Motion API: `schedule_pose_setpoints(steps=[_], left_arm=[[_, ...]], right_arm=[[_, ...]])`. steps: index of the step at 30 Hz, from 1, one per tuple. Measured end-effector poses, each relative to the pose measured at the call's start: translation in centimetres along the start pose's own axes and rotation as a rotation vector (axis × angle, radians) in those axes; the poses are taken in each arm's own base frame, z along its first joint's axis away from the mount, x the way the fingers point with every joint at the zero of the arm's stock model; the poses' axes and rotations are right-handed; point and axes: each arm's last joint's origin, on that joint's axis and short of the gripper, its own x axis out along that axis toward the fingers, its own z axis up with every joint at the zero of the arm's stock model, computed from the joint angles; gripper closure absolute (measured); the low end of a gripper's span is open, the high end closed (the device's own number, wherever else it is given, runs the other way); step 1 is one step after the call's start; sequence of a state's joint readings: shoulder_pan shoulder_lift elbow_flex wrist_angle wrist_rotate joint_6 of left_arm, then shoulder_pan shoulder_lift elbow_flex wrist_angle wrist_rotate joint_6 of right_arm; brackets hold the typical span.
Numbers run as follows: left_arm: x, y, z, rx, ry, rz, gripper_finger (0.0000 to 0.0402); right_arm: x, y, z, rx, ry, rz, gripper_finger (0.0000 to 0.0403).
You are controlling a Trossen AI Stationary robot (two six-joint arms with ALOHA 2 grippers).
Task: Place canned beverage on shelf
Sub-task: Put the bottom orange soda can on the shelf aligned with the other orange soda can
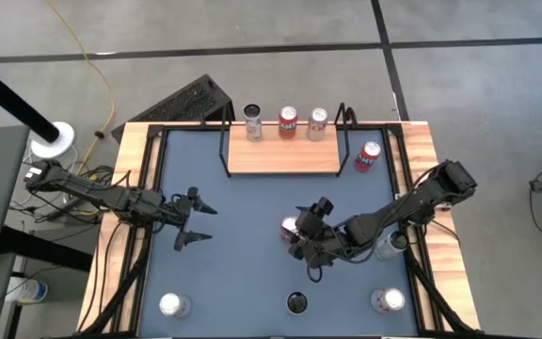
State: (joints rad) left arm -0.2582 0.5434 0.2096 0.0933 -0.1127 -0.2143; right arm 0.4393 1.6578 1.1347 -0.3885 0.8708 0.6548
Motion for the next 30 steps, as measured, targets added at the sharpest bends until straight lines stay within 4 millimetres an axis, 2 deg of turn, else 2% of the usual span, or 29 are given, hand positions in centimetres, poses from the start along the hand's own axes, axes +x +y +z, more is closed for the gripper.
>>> schedule_pose_setpoints(steps=[4,9,12,21,30], left_arm=[[0.0,0.0,0.0,0.000,0.001,0.000,0.0038],[0.0,0.0,-0.1,0.002,0.008,0.002,0.0038],[0.0,0.0,-0.1,0.002,0.009,0.002,0.0038],[0.0,0.0,-0.1,-0.006,0.012,0.003,0.0038],[0.0,0.0,-0.1,-0.005,0.014,0.007,0.0038]], right_arm=[[0.7,0.7,-0.9,-0.023,0.020,-0.001,0.0072],[2.4,1.8,-2.5,-0.040,0.049,-0.003,0.0072],[3.3,1.9,-3.1,-0.016,0.070,-0.021,0.0072],[3.6,1.6,-3.1,-0.011,0.095,-0.021,0.0075],[2.8,1.2,-2.4,-0.012,0.113,0.022,0.0147]])
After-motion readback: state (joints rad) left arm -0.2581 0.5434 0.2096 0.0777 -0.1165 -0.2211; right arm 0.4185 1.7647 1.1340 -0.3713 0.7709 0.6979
